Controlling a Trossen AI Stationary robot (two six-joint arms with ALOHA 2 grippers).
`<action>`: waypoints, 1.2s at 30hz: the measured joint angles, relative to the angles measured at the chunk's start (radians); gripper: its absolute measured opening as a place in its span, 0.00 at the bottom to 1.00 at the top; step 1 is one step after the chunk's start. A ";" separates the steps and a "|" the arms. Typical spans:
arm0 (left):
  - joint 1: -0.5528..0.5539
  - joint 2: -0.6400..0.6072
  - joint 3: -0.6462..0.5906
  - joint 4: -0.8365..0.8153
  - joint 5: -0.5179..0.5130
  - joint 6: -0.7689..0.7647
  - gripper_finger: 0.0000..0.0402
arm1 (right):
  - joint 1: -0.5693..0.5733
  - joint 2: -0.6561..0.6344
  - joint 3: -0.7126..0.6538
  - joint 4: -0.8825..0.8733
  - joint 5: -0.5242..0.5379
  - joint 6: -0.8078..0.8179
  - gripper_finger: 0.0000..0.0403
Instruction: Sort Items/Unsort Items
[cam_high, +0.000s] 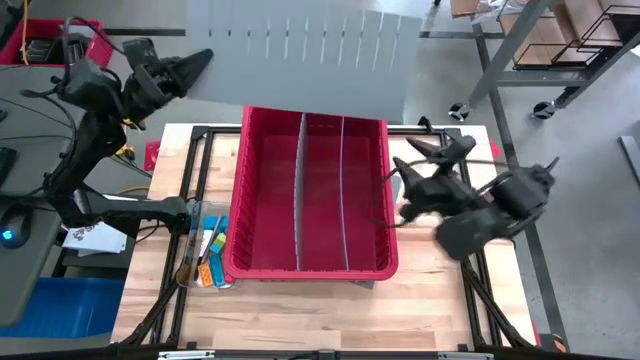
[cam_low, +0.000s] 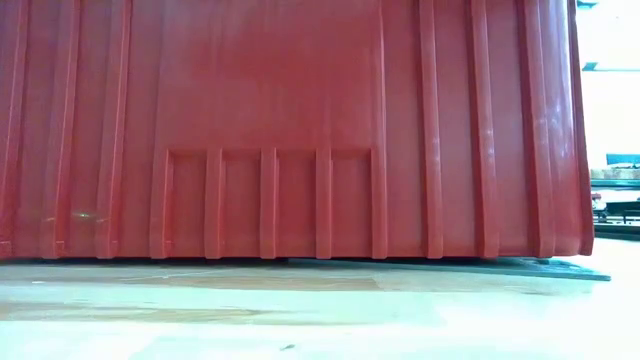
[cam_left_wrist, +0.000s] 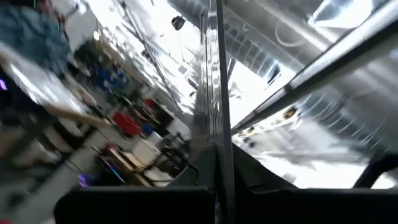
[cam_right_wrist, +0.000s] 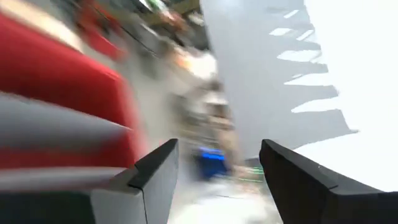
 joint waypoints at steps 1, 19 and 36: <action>-0.001 0.000 0.000 -0.002 -0.002 -0.035 0.00 | -0.011 0.017 0.000 0.000 0.052 -0.071 0.54; -0.051 -0.006 0.000 -0.031 -0.123 -0.151 0.00 | -0.173 0.072 0.000 0.396 0.073 -0.464 0.54; -0.051 -0.006 0.000 -0.005 -0.128 -0.208 0.00 | -0.335 0.072 0.000 0.465 0.073 -0.523 0.54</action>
